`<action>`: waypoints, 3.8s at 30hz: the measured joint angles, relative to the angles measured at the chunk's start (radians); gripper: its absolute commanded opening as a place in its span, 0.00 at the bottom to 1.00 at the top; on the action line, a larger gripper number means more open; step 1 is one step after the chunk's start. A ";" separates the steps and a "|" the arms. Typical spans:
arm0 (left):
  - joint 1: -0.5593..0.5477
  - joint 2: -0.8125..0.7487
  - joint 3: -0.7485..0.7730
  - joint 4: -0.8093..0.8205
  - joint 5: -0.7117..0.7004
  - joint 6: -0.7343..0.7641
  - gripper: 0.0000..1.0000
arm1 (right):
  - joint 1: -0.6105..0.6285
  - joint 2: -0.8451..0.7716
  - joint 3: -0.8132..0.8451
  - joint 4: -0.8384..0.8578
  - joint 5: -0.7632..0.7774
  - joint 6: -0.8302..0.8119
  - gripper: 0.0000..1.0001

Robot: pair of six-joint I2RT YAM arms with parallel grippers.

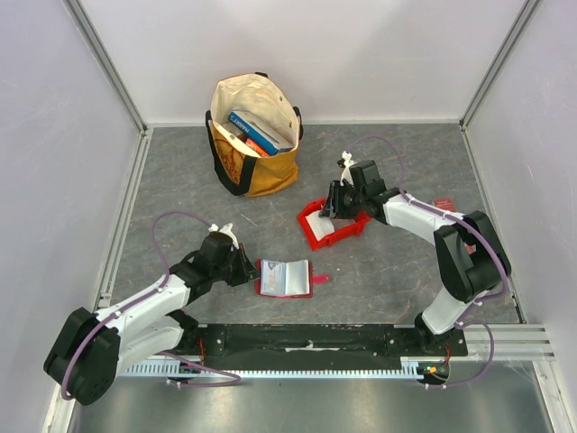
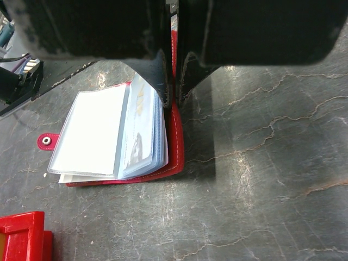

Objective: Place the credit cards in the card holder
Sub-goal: Pick up the credit card from the storage box, then insert the credit card into the card holder.

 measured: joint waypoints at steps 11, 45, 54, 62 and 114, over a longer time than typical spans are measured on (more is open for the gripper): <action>0.000 0.018 0.000 0.007 0.001 0.000 0.02 | -0.012 -0.010 0.000 0.000 -0.005 0.005 0.27; 0.000 0.027 0.000 0.016 0.010 0.000 0.02 | 0.074 -0.389 0.033 -0.222 0.319 -0.138 0.00; 0.000 0.010 0.000 0.013 0.010 0.000 0.02 | 0.307 -0.743 -0.300 -0.285 0.468 -0.025 0.00; 0.000 0.009 0.000 0.011 0.010 0.000 0.02 | 0.449 -0.676 -0.426 -0.285 0.599 0.075 0.00; 0.000 -0.101 -0.007 0.000 0.049 -0.018 0.02 | 0.917 -0.204 -0.138 0.054 0.961 0.522 0.00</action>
